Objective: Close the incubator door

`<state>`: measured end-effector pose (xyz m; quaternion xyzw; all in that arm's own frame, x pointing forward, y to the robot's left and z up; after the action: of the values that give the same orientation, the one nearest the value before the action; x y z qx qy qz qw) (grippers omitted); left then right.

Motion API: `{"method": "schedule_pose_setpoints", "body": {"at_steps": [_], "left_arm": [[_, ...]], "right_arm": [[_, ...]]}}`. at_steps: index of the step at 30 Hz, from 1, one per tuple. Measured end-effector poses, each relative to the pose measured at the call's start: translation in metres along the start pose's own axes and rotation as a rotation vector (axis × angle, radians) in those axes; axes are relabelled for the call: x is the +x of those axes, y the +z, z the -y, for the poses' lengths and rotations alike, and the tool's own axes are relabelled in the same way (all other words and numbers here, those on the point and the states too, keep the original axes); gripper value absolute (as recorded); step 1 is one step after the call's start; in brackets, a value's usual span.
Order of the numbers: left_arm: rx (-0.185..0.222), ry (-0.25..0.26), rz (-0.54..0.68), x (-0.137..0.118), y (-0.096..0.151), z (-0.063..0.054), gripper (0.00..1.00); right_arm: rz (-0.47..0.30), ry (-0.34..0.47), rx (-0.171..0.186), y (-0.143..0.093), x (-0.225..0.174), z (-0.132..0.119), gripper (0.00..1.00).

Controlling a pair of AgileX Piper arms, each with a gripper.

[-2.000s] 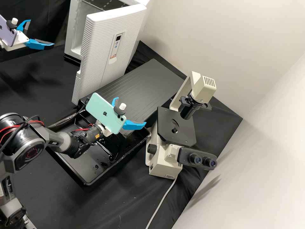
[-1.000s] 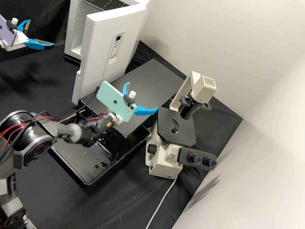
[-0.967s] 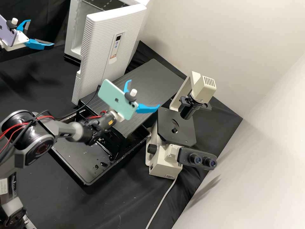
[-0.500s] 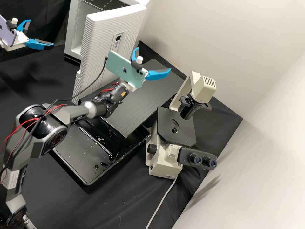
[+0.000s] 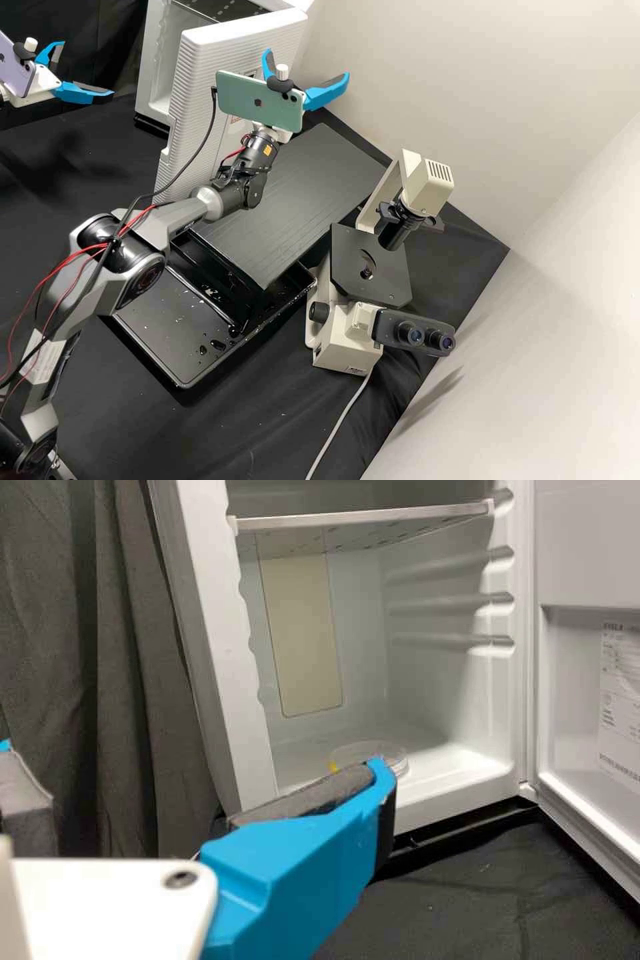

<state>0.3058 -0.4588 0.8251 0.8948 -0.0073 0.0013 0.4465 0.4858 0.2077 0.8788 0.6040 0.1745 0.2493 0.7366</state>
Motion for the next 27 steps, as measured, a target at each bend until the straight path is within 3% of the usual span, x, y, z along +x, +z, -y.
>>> {"method": "schedule_pose_setpoints", "body": {"at_steps": [3, 9, 12, 18, 22, 27], "left_arm": [[0.0, 0.0, 0.0, 0.0, 0.0, 0.0, 1.0], [0.0, 0.0, 0.0, 0.0, 0.0, 0.0, 1.0], [0.0, 0.0, 0.0, 0.0, 0.0, 0.0, 1.0], [0.0, 0.0, 0.0, 0.0, 0.0, 0.0, 1.0], [0.0, 0.0, 0.0, 0.0, 0.0, 0.0, 1.0], [0.0, 0.0, 0.0, 0.0, 0.0, 0.0, 1.0]], "right_arm": [[-0.018, -0.038, -0.001, -0.002, 0.01, 0.007, 1.0], [-0.014, -0.092, 0.056, 0.004, 0.026, 0.015, 1.0], [-0.014, -0.117, 0.057, 0.004, 0.03, 0.021, 1.0], [-0.067, -0.16, 0.026, -0.006, 0.038, 0.028, 1.0], [-0.108, -0.181, -0.034, -0.024, 0.047, 0.034, 1.0], [-0.172, -0.193, -0.067, -0.049, 0.056, 0.045, 1.0]]}}
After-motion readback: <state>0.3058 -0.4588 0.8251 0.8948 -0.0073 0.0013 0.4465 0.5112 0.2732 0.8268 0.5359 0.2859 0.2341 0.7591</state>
